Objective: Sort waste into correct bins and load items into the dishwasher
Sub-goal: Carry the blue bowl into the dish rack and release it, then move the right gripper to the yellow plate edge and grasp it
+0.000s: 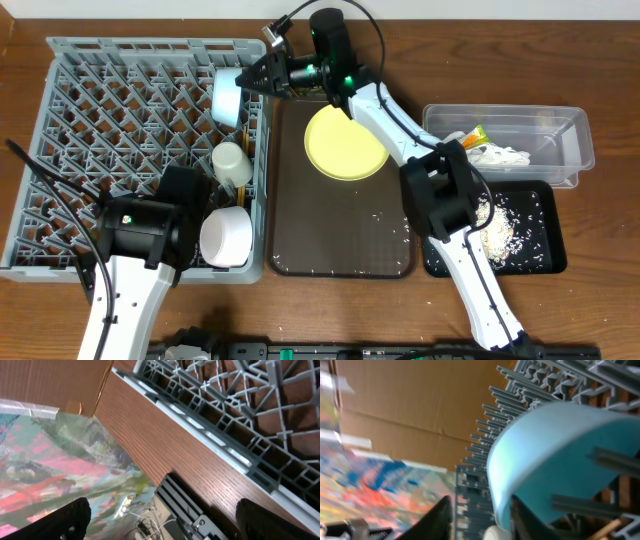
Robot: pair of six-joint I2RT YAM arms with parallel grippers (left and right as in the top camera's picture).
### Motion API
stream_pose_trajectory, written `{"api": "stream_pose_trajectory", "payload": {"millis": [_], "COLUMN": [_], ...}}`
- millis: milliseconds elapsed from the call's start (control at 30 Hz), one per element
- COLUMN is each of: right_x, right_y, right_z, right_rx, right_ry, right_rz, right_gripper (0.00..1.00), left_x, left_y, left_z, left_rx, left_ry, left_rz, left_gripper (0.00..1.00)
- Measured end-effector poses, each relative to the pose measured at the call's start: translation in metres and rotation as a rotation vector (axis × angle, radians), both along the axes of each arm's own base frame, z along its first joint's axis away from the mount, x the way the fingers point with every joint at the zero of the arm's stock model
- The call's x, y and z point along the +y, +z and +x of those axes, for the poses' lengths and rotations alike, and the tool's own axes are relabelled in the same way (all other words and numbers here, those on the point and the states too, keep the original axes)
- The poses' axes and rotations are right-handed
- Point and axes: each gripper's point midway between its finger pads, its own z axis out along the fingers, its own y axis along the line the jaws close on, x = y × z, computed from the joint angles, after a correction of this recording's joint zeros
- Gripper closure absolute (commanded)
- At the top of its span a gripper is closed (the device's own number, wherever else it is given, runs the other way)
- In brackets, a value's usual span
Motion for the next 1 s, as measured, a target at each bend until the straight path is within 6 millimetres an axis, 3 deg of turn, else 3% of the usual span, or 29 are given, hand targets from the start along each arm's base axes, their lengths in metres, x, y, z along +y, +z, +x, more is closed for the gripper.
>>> {"api": "stream_pose_trajectory", "payload": {"millis": [233,467,600,667,767,867,1000], "right_x": [-0.022,-0.075,-0.124,-0.152,-0.178,-0.183,-0.170], "right_y": [-0.003,-0.007,-0.008,-0.009,-0.009,-0.018,-0.036], "right_z": [0.013,0.026,0.012,-0.001,-0.019,-0.043,-0.072], "right_rx": [0.034,0.145,0.136,0.068,-0.049,-0.119,-0.168], "right_ry": [-0.026,-0.143,-0.266,-0.310,-0.301,-0.216,-0.090], "right_rz": [-0.015,-0.181,-0.464,-0.658,-0.874,-1.020,-1.125], "right_gripper": [0.01,0.01,0.01,0.01,0.01,0.01,0.01], "left_x": [0.000,0.000,0.000,0.000,0.000,0.000,0.000], "left_y": [0.000,0.000,0.000,0.000,0.000,0.000,0.000], "left_z": [0.000,0.000,0.000,0.000,0.000,0.000,0.000], "left_rx": [0.000,0.000,0.000,0.000,0.000,0.000,0.000], "left_ry": [0.000,0.000,0.000,0.000,0.000,0.000,0.000], "left_rz": [0.000,-0.001,-0.001,0.000,0.000,0.000,0.000], "left_gripper": [0.06,0.07,0.07,0.06,0.06,0.06,0.06]}}
